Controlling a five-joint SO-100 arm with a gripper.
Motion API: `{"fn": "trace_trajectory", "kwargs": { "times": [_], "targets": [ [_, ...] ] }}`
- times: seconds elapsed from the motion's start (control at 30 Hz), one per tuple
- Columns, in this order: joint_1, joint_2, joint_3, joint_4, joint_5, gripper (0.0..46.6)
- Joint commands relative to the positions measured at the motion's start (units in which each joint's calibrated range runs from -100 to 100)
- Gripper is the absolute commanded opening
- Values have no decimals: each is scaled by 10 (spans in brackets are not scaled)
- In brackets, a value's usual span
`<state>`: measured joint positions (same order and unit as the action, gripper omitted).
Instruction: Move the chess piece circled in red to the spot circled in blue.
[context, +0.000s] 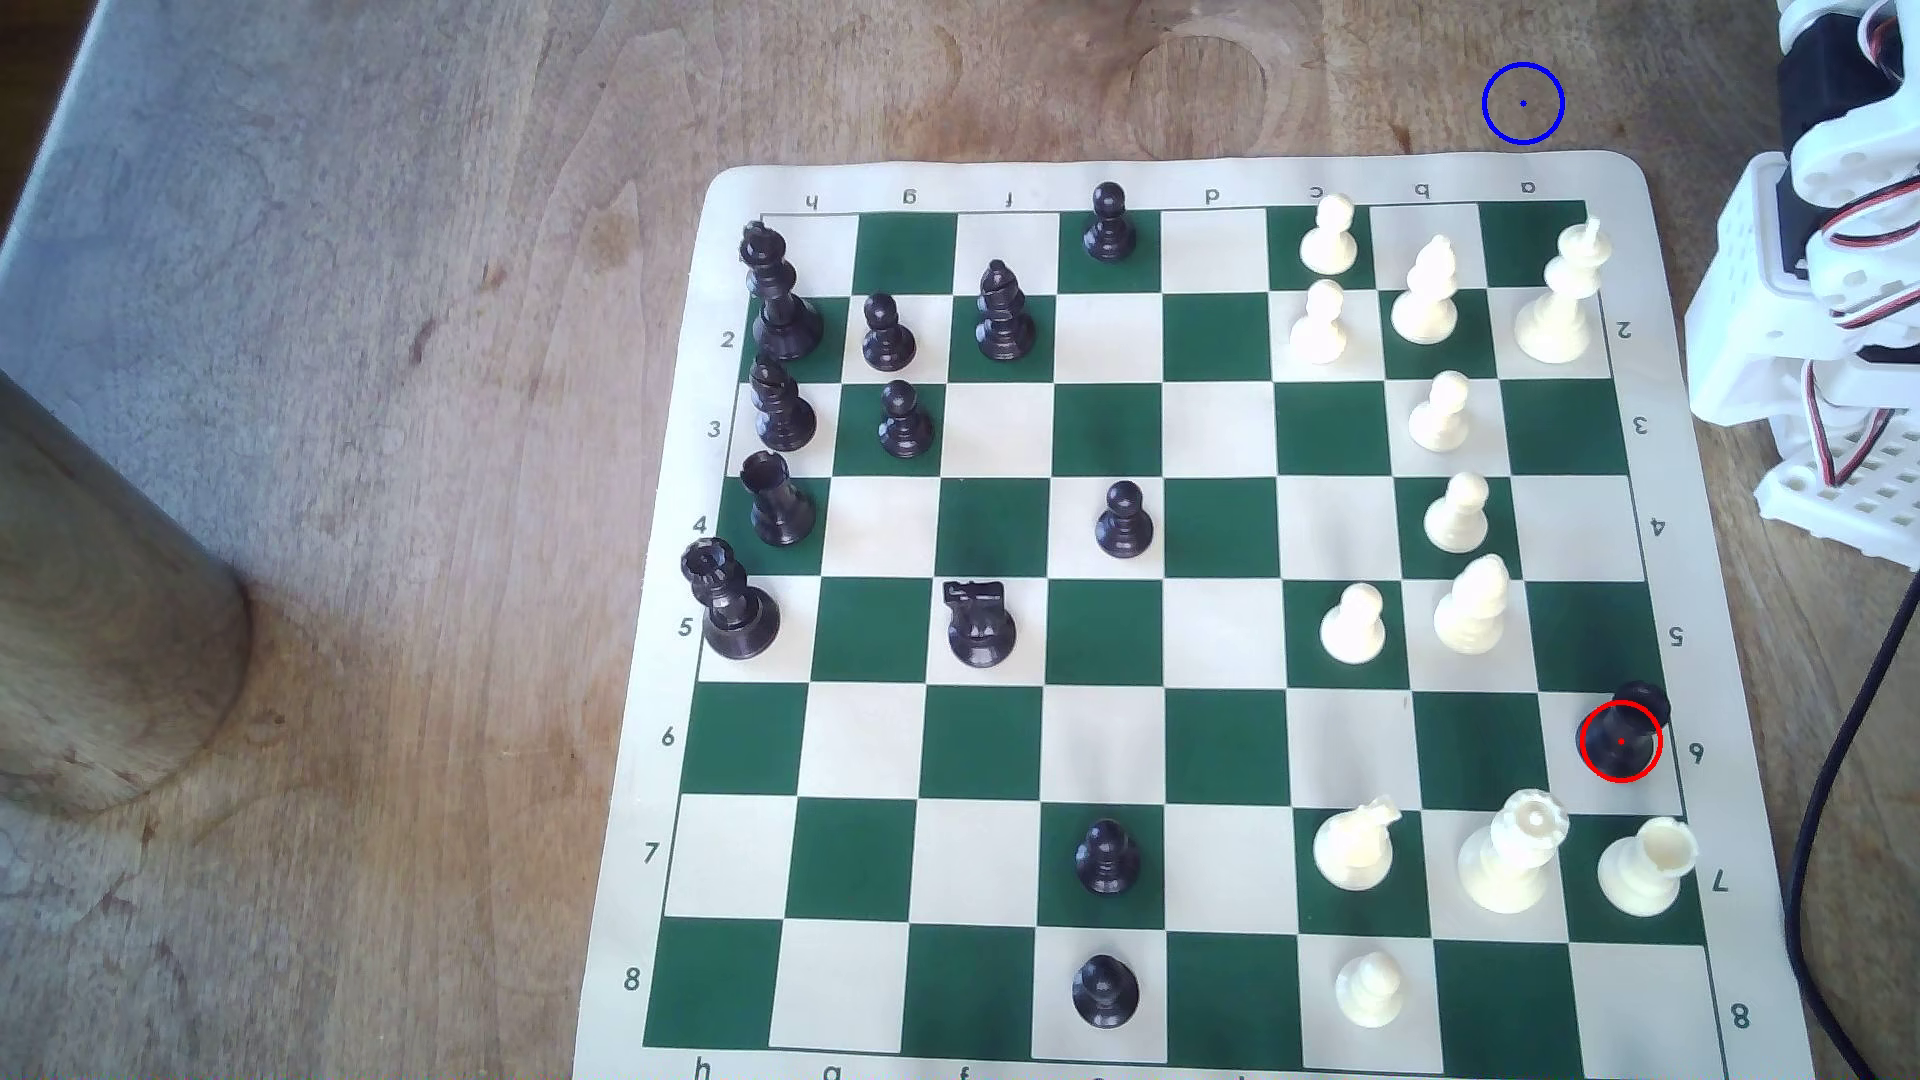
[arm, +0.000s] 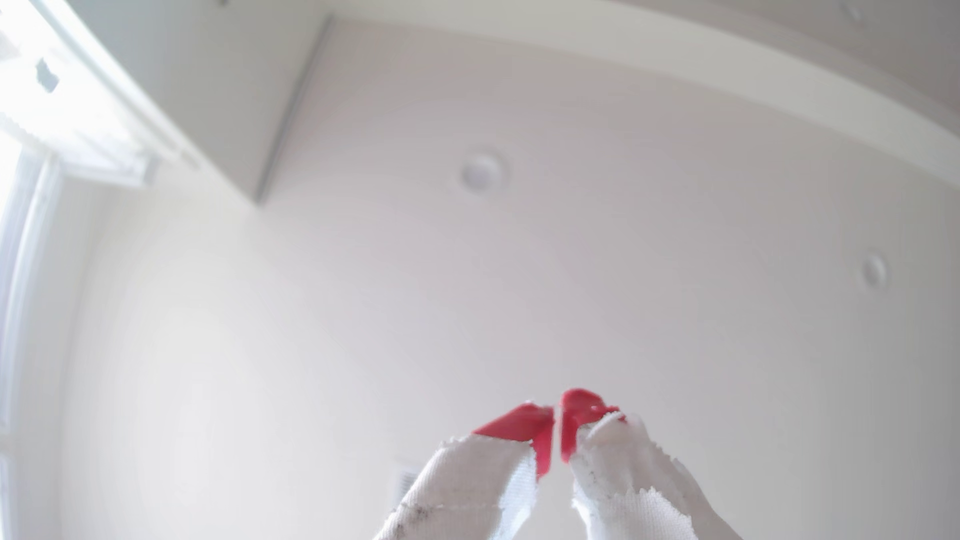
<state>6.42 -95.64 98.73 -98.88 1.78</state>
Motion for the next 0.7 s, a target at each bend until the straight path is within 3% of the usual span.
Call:
{"fn": "trace_trajectory", "kwargs": {
  "times": [0.0,0.13,0.33,0.67],
  "targets": [
    [-27,-2,8,3,1,2],
    [-67,-1,-44,113,1,2],
    [-68,-1,-232,497,0,2],
    [-59,-1,-344,927,-3,2]
  ]
}}
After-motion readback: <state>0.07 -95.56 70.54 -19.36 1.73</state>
